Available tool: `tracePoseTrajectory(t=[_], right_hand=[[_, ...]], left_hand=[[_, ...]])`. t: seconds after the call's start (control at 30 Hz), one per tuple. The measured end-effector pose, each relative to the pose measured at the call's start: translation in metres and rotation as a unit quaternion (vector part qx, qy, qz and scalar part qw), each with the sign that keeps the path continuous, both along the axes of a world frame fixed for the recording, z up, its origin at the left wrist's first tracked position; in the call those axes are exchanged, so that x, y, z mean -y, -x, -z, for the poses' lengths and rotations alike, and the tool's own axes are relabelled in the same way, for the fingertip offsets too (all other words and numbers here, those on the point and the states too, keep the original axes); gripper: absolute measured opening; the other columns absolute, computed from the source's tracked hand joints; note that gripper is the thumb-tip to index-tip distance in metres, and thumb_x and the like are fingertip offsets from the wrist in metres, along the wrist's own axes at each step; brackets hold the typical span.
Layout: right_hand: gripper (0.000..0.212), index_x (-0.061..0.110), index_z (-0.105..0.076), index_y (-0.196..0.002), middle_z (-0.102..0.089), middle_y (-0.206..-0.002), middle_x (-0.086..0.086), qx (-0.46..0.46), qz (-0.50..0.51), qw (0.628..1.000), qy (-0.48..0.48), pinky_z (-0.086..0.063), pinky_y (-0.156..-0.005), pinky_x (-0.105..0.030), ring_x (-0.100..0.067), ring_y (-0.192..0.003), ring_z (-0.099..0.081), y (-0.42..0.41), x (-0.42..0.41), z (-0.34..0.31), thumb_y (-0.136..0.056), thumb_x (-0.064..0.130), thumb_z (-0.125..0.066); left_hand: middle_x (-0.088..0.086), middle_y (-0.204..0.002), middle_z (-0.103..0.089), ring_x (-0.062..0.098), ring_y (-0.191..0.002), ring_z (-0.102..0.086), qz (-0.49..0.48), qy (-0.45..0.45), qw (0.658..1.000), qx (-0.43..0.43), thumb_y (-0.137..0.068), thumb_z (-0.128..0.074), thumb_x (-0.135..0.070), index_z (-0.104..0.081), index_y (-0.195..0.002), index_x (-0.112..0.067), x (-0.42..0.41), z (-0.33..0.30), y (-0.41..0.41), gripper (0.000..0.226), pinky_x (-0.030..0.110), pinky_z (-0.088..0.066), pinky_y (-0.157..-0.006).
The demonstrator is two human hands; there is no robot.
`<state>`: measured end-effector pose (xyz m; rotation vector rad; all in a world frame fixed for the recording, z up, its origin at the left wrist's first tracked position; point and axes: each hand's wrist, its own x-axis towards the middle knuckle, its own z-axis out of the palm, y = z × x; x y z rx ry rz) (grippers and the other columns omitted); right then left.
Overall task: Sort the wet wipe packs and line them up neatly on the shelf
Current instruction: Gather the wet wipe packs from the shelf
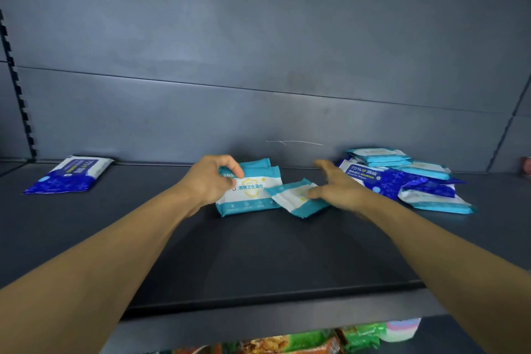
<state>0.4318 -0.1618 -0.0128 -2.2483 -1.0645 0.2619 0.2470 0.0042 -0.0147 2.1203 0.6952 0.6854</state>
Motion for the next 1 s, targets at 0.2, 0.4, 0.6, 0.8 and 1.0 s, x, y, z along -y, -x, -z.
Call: tracePoseTrajectory(t=[0.2,0.4,0.6,0.8,1.0], right_hand=[[0.09,0.028,-0.026,-0.145,-0.05,-0.132,-0.006,-0.129,-0.027,0.991,-0.023,-0.045,-0.101,-0.033,-0.02,-0.112,-0.057,0.001,0.001,0.005,-0.074,0.012,-0.079],[0.044,0.002,-0.058,-0.12,-0.067,-0.105,-0.012,-0.171,-0.049,0.968,-0.175,-0.054,-0.078,-0.024,-0.023,-0.094,-0.064,0.011,0.024,-0.004,-0.079,-0.012,-0.065],[0.021,0.016,-0.064,-0.098,-0.071,-0.097,-0.002,-0.174,-0.068,0.962,-0.2,-0.059,-0.07,-0.025,-0.014,-0.086,-0.069,0.024,0.039,-0.018,-0.092,-0.001,-0.055],[0.01,0.015,-0.055,-0.093,-0.067,-0.103,-0.004,-0.134,-0.036,0.973,-0.184,-0.059,-0.071,-0.031,-0.016,-0.094,-0.067,0.027,0.049,-0.02,-0.095,0.006,-0.053],[0.014,0.021,-0.063,-0.091,-0.066,-0.089,-0.002,-0.071,-0.012,0.968,-0.24,-0.05,-0.059,-0.027,-0.015,-0.075,-0.061,0.022,0.081,-0.044,-0.088,0.007,-0.063]], left_hand=[[0.005,-0.107,-0.061,0.015,-0.078,-0.056,0.003,-0.006,1.0,0.015,-0.089,-0.059,-0.001,-0.062,-0.076,-0.024,0.002,0.006,0.003,0.027,0.021,-0.045,-0.062],[0.005,-0.104,-0.061,0.017,-0.074,-0.055,0.028,-0.011,0.999,0.027,-0.088,-0.058,0.002,-0.063,-0.076,-0.023,0.006,0.004,0.006,0.029,0.026,-0.044,-0.064],[0.002,-0.092,-0.062,0.01,-0.061,-0.049,0.049,-0.012,0.998,0.032,-0.088,-0.057,0.004,-0.065,-0.076,-0.023,0.021,0.0,0.001,0.03,0.013,-0.038,-0.051],[0.0,-0.087,-0.061,0.007,-0.058,-0.049,0.056,-0.001,0.998,0.039,-0.09,-0.054,0.003,-0.066,-0.08,-0.017,0.044,-0.008,-0.002,0.025,0.007,-0.036,-0.043],[0.006,-0.089,-0.063,0.015,-0.065,-0.056,0.034,0.0,0.999,0.029,-0.09,-0.052,0.005,-0.065,-0.077,-0.02,0.079,-0.02,-0.003,0.03,0.02,-0.045,-0.057]])
